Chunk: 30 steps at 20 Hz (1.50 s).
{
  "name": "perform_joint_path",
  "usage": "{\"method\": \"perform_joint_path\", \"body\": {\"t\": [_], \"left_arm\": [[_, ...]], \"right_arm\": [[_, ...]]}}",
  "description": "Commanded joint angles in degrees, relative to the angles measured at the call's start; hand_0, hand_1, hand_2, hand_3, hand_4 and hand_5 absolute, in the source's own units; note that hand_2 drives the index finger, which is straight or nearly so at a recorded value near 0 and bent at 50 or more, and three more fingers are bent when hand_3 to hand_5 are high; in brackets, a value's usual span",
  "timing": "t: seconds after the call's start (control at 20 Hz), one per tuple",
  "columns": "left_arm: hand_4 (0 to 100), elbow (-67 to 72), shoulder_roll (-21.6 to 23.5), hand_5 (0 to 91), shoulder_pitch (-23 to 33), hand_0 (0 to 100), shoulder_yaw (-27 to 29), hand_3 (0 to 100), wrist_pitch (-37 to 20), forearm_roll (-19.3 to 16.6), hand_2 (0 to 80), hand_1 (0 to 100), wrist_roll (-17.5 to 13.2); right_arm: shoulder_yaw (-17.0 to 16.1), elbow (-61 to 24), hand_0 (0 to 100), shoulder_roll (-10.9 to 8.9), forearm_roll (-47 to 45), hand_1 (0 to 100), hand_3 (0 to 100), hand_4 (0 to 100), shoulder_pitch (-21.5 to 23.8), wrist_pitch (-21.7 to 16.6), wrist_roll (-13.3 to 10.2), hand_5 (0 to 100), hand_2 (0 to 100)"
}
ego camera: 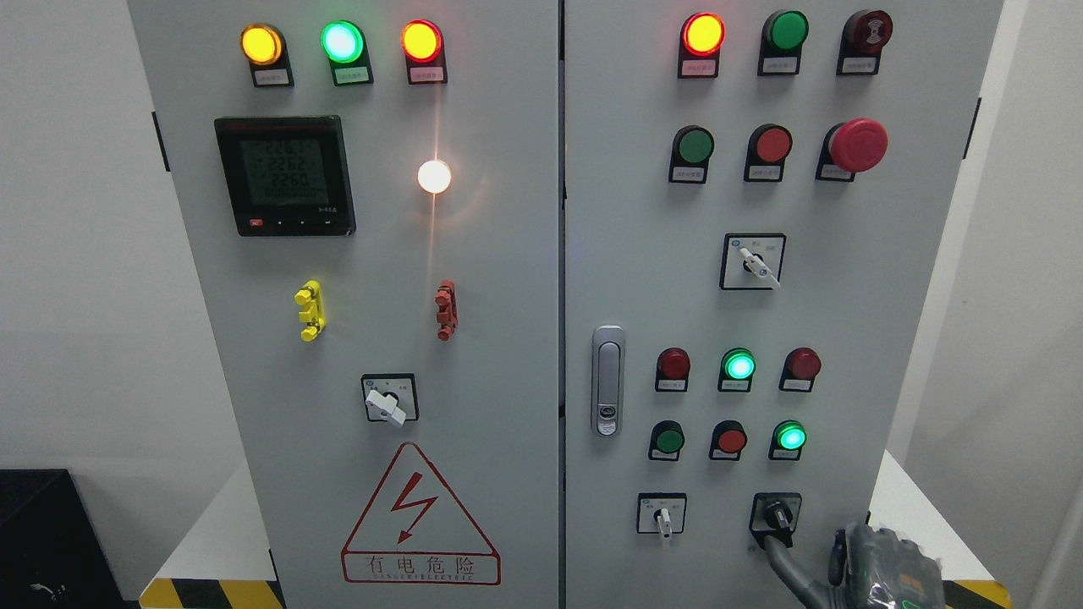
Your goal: Flip black knob to close circuit
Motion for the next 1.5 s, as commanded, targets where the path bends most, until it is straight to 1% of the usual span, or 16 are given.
{"method": "perform_joint_path", "body": {"t": [0.0,0.95,1.45], "left_arm": [[0,-1.3,0.0,0.0,1.2,12,0.0,0,0.0,0.0,0.0,56,0.0],[0,-1.3,0.0,0.0,1.2,12,0.0,0,0.0,0.0,0.0,56,0.0],[0,-1.3,0.0,0.0,1.2,12,0.0,0,0.0,0.0,0.0,56,0.0]], "right_arm": [[-1.1,0.0,0,-0.19,-0.1,6,100,91,-0.1,0.1,0.1,95,87],[-1.6,-0.1,0,-0.54,-0.3,6,100,91,-0.2,0.0,0.1,95,87],[-1.6,0.0,0,-0.36,-0.8,6,100,91,-1.2,0.0,0.1,95,87]]}}
